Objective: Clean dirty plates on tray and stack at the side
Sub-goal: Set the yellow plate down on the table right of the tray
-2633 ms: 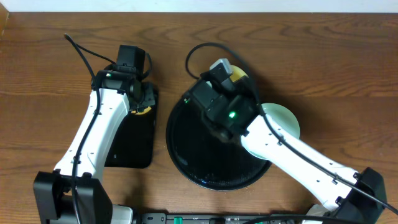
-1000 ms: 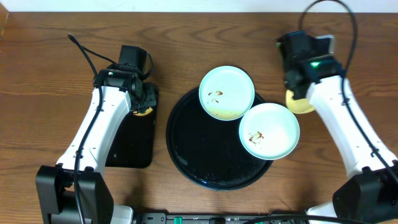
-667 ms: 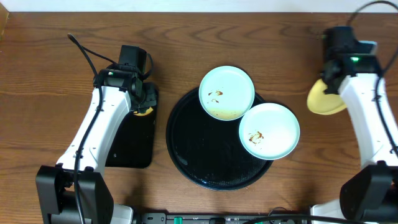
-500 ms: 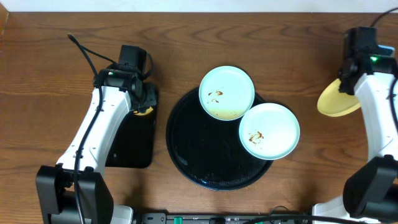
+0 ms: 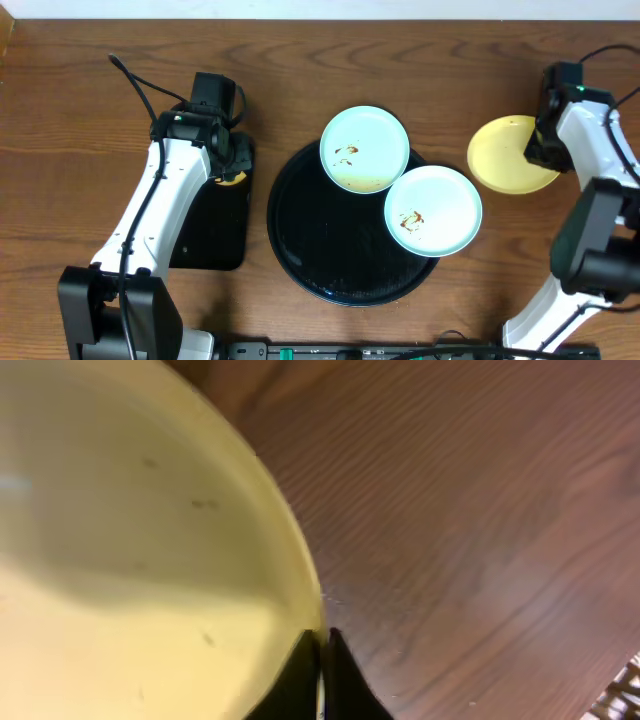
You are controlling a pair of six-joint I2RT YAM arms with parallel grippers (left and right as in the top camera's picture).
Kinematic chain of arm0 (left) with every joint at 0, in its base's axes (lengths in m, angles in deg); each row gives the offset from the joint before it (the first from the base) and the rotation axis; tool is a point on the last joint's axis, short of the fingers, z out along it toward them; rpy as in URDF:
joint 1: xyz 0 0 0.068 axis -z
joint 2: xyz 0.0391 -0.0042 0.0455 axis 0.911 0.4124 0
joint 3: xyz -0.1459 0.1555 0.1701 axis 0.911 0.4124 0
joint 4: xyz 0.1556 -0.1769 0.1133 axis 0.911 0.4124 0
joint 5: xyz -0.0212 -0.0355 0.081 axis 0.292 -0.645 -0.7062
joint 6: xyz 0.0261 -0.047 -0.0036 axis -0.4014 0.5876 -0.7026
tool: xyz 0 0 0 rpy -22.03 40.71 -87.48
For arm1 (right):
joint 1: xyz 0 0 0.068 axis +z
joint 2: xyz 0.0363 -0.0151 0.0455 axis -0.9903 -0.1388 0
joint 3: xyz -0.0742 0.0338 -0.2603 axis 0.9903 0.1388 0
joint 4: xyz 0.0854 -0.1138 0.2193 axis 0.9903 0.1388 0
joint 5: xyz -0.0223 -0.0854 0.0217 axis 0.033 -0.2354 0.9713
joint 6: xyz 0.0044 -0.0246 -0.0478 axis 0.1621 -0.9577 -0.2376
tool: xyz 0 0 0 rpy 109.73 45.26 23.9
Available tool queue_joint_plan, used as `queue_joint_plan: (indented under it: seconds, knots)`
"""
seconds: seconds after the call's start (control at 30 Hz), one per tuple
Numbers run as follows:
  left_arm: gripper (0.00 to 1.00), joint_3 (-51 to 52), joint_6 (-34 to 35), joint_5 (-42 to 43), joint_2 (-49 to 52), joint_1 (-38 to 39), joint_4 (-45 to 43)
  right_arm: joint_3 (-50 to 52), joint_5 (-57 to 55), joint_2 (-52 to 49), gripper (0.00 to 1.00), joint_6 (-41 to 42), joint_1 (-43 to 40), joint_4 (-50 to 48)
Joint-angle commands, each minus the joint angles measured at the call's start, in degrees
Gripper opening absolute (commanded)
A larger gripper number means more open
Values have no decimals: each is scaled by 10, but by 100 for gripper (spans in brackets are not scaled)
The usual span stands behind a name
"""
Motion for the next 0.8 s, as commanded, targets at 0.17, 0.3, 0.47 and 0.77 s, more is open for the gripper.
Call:
queue_joint_plan:
  seconds: [0.17,0.3,0.47,0.77]
  knots:
    - [7,-7,1,-1,3,-3,0,-2,-16,-12,1,19,-11,8]
    - [8,-7,1,-1,3,-3,0,-2,-13,-12,76,12,-17,7]
    - [17,-7,-1,-1,3,-3,0,-31,42,-9,99,-43,-9,9]
    - [28,-7,-19,-1,3,-3,2,-194,229,29,99,-87,33,67]
